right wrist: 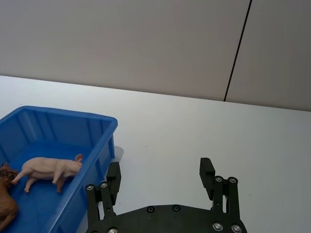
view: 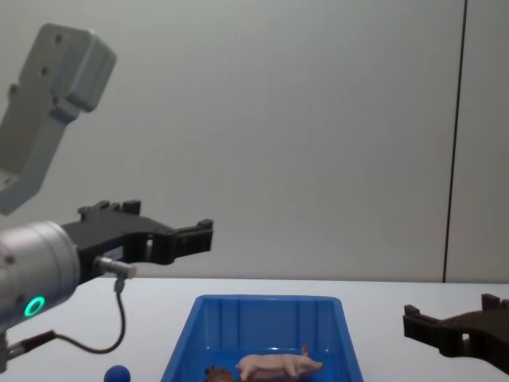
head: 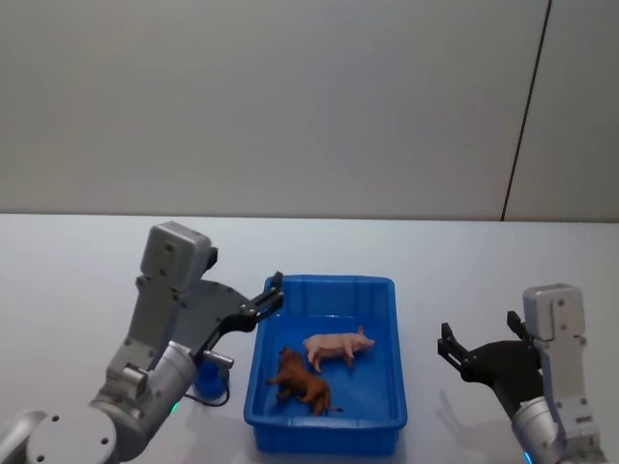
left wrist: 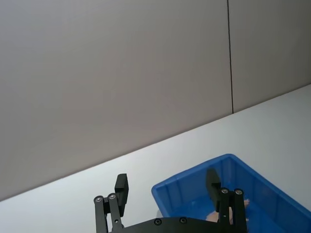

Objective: Pick up the two dolls from the table and place them into the box.

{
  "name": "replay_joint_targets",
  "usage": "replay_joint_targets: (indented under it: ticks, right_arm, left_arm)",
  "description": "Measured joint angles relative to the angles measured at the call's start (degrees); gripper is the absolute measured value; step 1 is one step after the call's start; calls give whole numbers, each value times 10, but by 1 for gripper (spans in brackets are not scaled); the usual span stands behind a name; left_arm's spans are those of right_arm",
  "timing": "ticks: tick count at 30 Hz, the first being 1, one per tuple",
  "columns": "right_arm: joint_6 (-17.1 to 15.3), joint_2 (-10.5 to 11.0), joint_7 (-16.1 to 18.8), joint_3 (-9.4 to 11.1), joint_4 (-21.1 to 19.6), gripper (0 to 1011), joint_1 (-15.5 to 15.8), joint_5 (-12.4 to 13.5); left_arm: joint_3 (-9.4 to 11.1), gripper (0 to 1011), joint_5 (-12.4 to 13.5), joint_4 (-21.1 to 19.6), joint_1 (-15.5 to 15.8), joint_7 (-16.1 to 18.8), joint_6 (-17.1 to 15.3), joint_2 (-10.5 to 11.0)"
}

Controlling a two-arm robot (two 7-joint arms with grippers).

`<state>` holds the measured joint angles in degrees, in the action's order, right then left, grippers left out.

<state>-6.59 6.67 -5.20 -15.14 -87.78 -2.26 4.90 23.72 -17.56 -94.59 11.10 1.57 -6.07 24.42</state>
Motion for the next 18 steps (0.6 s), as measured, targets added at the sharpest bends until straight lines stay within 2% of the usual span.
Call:
replay_joint_targets:
  ticks: [10,18]
  right_arm:
    - [-1,1,-2,1,-2,1001,2,1]
    - [-1,2,-3,1,-3,1001,2,1]
  left_arm:
    - [-16,1003,-49,8,-11,0,-24,14]
    - [-22,1003,-74,33,-10,-16,-31,15]
